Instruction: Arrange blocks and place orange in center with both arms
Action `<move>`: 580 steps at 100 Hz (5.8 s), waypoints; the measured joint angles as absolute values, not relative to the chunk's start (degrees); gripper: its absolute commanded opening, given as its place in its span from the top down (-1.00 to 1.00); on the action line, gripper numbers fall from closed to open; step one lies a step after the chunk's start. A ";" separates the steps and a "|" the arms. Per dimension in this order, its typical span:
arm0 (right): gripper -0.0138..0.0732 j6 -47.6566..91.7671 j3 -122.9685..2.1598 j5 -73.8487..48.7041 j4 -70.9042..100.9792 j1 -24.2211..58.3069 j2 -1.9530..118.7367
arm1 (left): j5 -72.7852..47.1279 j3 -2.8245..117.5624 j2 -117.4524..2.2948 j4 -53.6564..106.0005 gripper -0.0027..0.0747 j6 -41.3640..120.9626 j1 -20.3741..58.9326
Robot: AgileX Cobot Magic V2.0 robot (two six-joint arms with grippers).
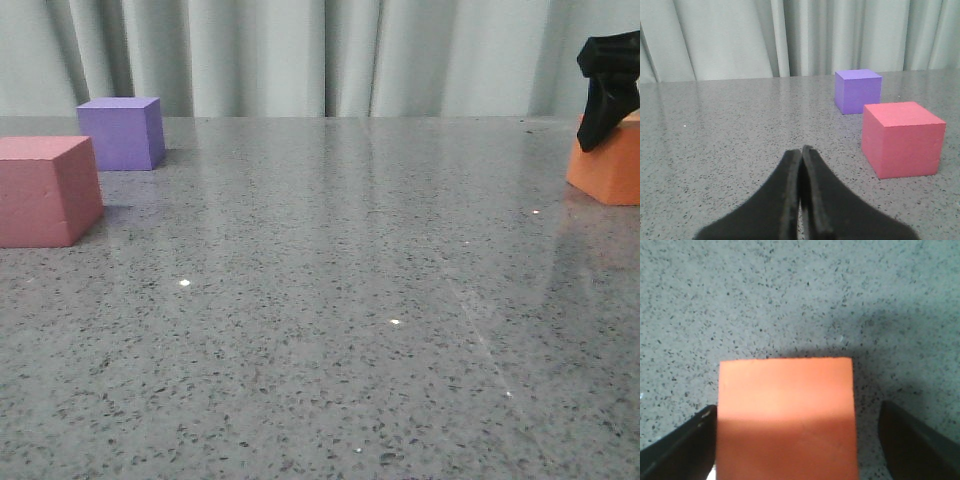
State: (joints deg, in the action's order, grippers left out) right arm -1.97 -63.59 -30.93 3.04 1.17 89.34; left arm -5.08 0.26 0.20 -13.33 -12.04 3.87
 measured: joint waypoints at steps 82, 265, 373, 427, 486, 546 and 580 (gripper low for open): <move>0.20 -8.09 -79.68 -38.91 6.51 18.39 92.27 | -5.08 0.26 0.20 -13.33 0.98 -12.04 3.87; -0.78 -32.46 -100.49 -49.87 -12.15 37.14 105.30 | -5.08 0.26 0.20 -13.33 0.98 -12.04 3.87; -0.78 -23.87 -40.28 -46.41 -21.89 13.28 42.68 | -5.08 0.26 0.20 -13.33 0.98 -12.04 3.87; 0.84 -23.87 -30.28 -45.85 -21.89 13.28 27.45 | -5.08 0.26 0.20 -13.33 0.98 -12.04 3.87; 0.84 -23.87 -30.28 -45.96 -21.89 13.28 27.45 | -5.08 0.26 0.20 -13.33 0.98 -12.04 3.87; 0.84 -12.43 -11.93 -21.08 -11.77 12.96 6.56 | -5.08 0.26 0.20 -13.33 0.98 -12.04 3.87; 0.84 -2.24 0.63 -12.60 -1.08 5.71 -0.59 | -5.08 0.26 0.20 -13.33 0.98 -12.04 3.87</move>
